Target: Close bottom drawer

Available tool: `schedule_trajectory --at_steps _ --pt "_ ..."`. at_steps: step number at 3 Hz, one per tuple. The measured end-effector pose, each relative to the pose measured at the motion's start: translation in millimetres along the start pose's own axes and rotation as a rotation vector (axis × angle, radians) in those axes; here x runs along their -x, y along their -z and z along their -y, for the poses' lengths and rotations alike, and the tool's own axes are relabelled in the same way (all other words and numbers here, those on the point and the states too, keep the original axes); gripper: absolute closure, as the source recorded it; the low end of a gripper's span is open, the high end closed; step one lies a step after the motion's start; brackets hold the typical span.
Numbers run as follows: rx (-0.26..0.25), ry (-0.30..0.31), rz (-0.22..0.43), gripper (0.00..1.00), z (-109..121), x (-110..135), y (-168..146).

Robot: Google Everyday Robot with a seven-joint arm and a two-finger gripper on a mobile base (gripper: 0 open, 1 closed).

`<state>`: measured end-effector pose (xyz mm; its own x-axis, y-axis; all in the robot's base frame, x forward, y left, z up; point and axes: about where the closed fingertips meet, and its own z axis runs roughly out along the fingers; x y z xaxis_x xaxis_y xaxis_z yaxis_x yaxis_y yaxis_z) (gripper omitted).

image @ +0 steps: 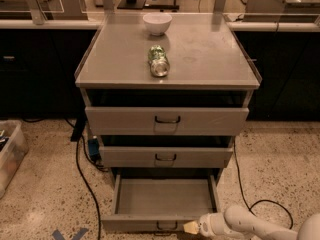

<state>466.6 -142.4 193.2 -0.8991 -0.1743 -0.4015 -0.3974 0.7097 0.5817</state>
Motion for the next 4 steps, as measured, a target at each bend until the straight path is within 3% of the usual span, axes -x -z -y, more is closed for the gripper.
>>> schedule_trajectory --at_steps 1,2,3,4 --pt "-0.041 0.002 0.011 1.00 12.5 17.1 -10.6" --pt "-0.041 0.002 0.012 1.00 12.7 17.3 -10.7" --pt "-0.062 0.018 0.040 1.00 20.2 35.6 -11.0" --pt "-0.020 0.047 0.044 1.00 16.9 53.5 -32.8"
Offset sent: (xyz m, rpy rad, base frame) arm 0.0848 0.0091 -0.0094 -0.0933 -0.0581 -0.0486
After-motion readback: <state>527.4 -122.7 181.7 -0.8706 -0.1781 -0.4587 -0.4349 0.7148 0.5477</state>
